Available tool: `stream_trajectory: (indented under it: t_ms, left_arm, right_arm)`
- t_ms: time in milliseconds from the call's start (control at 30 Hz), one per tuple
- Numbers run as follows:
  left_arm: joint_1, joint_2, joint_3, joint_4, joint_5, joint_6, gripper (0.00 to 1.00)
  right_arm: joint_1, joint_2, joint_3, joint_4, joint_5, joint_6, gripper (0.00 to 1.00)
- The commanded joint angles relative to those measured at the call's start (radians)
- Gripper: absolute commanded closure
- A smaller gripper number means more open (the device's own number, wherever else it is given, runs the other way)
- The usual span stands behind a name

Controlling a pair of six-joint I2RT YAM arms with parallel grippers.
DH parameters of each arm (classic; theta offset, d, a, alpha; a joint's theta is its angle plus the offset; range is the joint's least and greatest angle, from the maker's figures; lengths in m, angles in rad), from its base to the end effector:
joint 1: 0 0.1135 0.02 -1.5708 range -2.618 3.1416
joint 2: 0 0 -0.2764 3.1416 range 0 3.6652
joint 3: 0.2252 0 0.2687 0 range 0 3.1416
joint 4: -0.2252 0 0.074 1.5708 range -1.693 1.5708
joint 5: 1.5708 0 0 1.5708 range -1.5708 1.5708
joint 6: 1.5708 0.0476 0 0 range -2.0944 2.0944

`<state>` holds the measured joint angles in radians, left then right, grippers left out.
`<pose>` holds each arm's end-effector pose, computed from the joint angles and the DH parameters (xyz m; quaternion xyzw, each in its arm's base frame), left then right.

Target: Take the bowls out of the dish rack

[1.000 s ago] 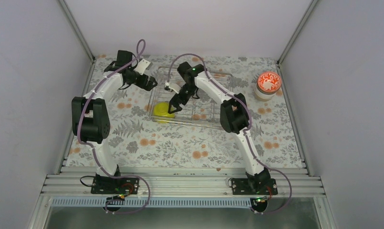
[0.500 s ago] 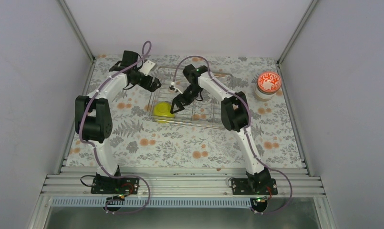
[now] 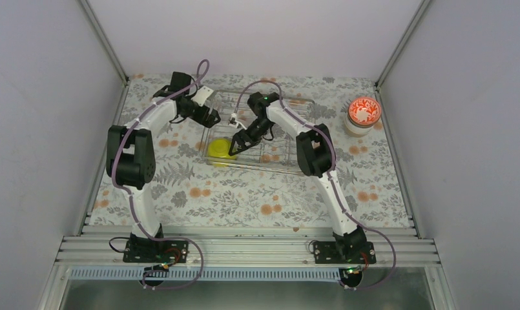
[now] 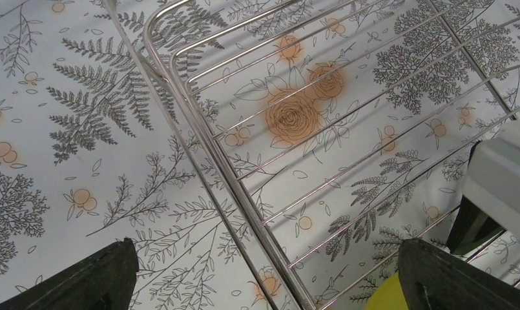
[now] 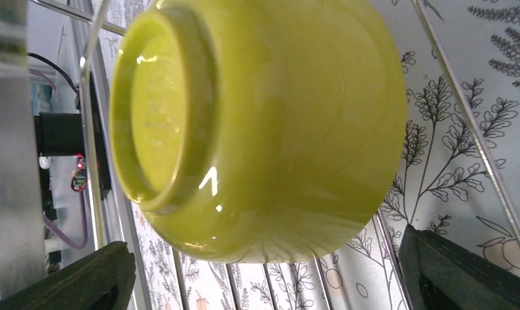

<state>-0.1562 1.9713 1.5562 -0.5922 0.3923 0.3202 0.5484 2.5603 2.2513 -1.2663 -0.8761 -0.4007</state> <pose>0.4463 -0.0887 0.2176 0.2750 0.9028 -0.1642 0.2871 0.4232 0.3014 0.1383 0.4129 -0.8060 -0.4229 0.0333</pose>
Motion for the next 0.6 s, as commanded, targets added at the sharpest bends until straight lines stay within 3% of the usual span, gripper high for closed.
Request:
stream_trajectory:
  t_ms: [0,333,433,567]
  left_arm:
    - [-0.008,0.013,0.026,0.002,0.022,-0.015,0.00]
    - [-0.011,0.012,0.030,0.002,0.027,-0.018,0.00]
    - [-0.010,0.006,0.018,0.007,0.026,-0.017,0.00]
    - [-0.010,0.006,0.011,0.011,0.023,-0.018,0.00]
  right_arm:
    - [0.001,0.022,0.025,-0.018,-0.083,0.019,0.00]
    - [0.001,-0.008,0.031,-0.016,-0.129,0.025,0.00]
    - [0.004,-0.048,0.013,0.011,-0.066,0.015,0.00]
    - [0.000,-0.125,-0.022,0.115,0.132,0.052,0.00]
